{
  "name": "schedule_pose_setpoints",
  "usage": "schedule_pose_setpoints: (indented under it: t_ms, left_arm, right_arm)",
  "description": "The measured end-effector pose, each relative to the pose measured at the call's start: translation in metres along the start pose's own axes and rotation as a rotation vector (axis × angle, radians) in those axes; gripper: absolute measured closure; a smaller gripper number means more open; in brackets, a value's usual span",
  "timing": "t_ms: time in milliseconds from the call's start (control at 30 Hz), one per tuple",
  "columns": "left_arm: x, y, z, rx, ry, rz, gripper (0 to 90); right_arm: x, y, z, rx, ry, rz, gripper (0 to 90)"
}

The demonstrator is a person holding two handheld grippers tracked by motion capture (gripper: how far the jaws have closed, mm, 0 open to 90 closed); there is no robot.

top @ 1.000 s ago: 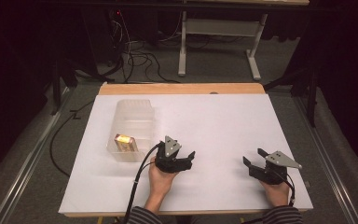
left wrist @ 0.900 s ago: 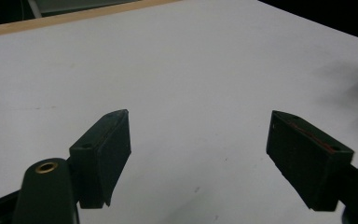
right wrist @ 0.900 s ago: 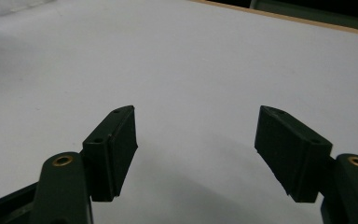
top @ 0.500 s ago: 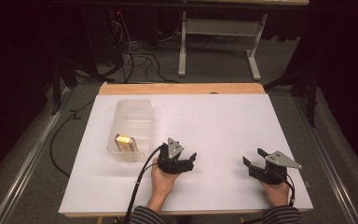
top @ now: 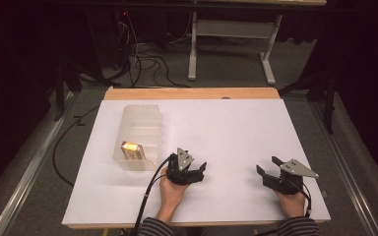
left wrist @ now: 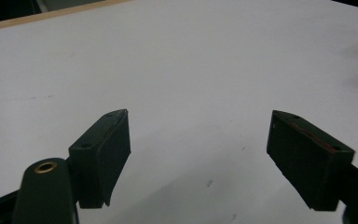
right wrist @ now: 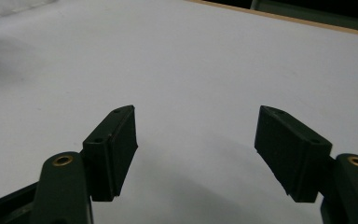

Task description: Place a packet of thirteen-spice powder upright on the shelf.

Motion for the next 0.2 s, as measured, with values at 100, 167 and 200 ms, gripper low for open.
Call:
schedule_pose_setpoints:
  t_ms: [100, 167, 200]
  left_arm:
    - [0.0014, 0.0005, 0.0010, -0.015, -0.002, 0.018, 22.9]
    - [0.0023, 0.0008, 0.0020, -0.025, -0.001, 0.029, 22.9]
    - [0.0023, 0.0009, 0.0021, -0.027, -0.002, 0.029, 22.9]
  right_arm:
    - [0.0001, 0.0000, -0.0002, 0.000, -0.001, 0.002, 30.2]
    - [0.0004, 0.0001, -0.0001, 0.002, 0.000, -0.002, 30.2]
    - [0.0004, 0.0000, -0.0001, 0.002, 0.000, -0.001, 30.2]
Point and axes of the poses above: each handheld gripper's, and its own axes: z roughly backward along the jaws, y roughly out of its underside, x roughly to its left, the point moved 3 cm from there along -z, roughly forward along the jaws, and after that the axes turned 5 degrees about x, right-handed, at the moved point
